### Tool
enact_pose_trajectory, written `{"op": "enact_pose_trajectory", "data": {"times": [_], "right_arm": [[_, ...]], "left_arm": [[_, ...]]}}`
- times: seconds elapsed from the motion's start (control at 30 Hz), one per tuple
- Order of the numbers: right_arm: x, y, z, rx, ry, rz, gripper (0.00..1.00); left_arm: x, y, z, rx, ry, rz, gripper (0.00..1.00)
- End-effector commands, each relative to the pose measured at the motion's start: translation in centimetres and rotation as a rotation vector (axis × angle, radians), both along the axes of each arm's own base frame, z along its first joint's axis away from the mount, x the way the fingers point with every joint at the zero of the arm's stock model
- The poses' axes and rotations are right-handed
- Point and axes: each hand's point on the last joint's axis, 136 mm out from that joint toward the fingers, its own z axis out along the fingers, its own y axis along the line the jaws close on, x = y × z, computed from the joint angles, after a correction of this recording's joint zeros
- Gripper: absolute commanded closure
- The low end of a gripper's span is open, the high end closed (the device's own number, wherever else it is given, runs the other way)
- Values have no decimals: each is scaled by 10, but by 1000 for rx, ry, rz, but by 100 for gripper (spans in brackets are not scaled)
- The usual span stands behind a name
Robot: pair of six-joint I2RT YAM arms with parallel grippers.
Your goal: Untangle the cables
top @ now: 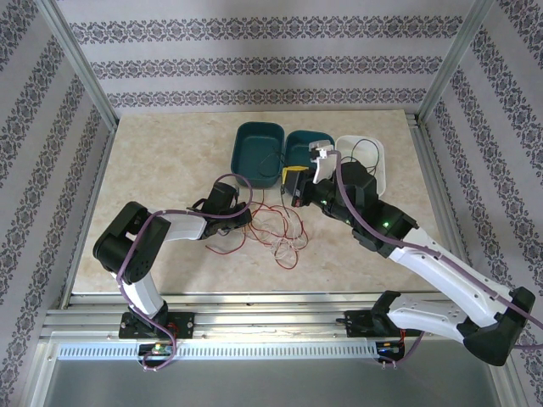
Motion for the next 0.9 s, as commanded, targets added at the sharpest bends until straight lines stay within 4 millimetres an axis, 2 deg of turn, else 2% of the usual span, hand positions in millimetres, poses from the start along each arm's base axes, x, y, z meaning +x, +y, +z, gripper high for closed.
{"op": "enact_pose_trajectory", "data": {"times": [0.0, 0.23, 0.5, 0.57, 0.87], "right_arm": [[1, -12, 24, -2, -76, -36, 100], [2, -29, 48, -42, -203, -96, 100], [19, -47, 50, -188, -261, -215, 100], [26, -59, 49, -221, -245, -284, 100], [54, -122, 25, -259, -73, -498, 100]], "left_arm": [[-1, 0, -6, 6, 4, 15, 100], [-1, 0, -7, 6, -1, 18, 100], [-2, 1, -3, 1, -13, 22, 100], [-2, 2, -1, 1, -18, 25, 100], [-2, 3, 5, -2, -36, 25, 83]]}}
